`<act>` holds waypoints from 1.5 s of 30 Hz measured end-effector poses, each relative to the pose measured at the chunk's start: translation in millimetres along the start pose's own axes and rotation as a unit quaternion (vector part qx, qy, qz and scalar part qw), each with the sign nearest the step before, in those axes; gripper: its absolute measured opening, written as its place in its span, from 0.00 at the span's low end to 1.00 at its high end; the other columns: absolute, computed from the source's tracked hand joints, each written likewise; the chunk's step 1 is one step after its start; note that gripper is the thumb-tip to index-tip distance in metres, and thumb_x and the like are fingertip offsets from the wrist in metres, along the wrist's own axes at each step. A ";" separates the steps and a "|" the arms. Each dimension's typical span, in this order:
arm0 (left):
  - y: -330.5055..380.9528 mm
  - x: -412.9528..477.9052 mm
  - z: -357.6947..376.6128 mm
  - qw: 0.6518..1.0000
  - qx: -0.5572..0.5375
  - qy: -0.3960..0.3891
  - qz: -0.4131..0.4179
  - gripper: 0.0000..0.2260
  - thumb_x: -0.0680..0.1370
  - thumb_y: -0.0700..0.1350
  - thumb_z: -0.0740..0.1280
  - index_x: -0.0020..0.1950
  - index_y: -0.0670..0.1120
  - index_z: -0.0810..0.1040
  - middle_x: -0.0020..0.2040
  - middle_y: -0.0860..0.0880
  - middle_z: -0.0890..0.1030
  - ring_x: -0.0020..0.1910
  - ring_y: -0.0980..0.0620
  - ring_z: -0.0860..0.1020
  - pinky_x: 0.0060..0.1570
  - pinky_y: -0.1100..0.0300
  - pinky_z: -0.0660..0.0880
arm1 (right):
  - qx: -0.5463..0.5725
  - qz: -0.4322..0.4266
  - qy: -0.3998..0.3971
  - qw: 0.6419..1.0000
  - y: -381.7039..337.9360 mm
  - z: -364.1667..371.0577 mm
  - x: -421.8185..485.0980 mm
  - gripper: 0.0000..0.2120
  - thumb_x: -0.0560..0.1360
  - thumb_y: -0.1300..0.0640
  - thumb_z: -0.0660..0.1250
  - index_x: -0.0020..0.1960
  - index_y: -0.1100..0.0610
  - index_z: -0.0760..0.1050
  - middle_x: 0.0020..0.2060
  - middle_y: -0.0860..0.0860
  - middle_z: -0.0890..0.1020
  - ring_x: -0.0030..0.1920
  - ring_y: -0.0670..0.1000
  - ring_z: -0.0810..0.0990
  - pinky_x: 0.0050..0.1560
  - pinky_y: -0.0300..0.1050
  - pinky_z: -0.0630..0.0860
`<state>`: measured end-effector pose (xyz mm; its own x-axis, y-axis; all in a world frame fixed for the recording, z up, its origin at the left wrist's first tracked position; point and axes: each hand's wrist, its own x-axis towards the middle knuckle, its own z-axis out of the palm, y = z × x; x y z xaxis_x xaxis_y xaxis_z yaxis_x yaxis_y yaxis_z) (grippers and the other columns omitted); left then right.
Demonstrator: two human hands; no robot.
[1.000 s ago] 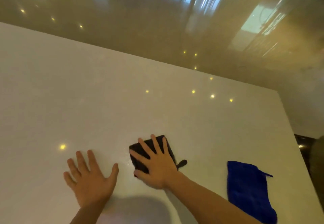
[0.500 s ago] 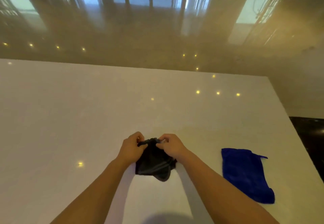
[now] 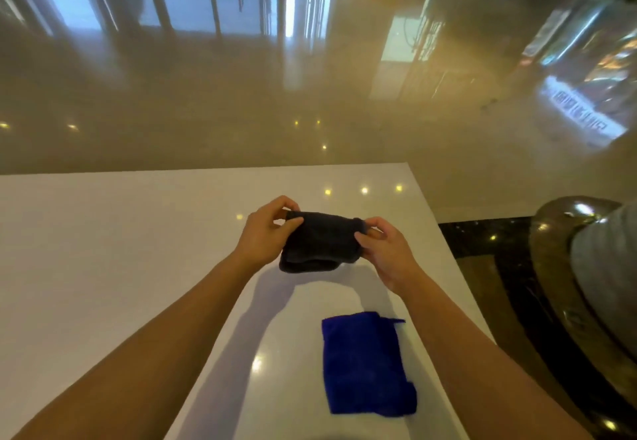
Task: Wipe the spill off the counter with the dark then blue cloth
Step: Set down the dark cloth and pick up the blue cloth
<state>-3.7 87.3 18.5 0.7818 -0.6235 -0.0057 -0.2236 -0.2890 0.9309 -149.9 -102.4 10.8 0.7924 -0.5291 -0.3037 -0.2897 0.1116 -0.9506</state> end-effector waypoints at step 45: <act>-65.6 -180.7 65.5 0.841 -0.363 0.030 -0.399 0.16 0.76 0.39 0.70 0.63 0.50 0.76 0.60 0.45 0.83 0.55 0.41 0.84 0.51 0.45 0.82 | 0.166 0.325 -0.082 0.928 96.5 14.9 -103.2 0.12 0.80 0.59 0.68 0.63 0.56 0.77 0.54 0.57 0.87 0.52 0.59 0.87 0.46 0.55 0.84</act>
<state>-168.4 171.4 -65.5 0.5469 -0.3971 -0.7370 0.7844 -0.0646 0.6168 -251.6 -24.5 -50.5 0.5871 -0.1283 -0.7993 -0.5752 0.6287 -0.5234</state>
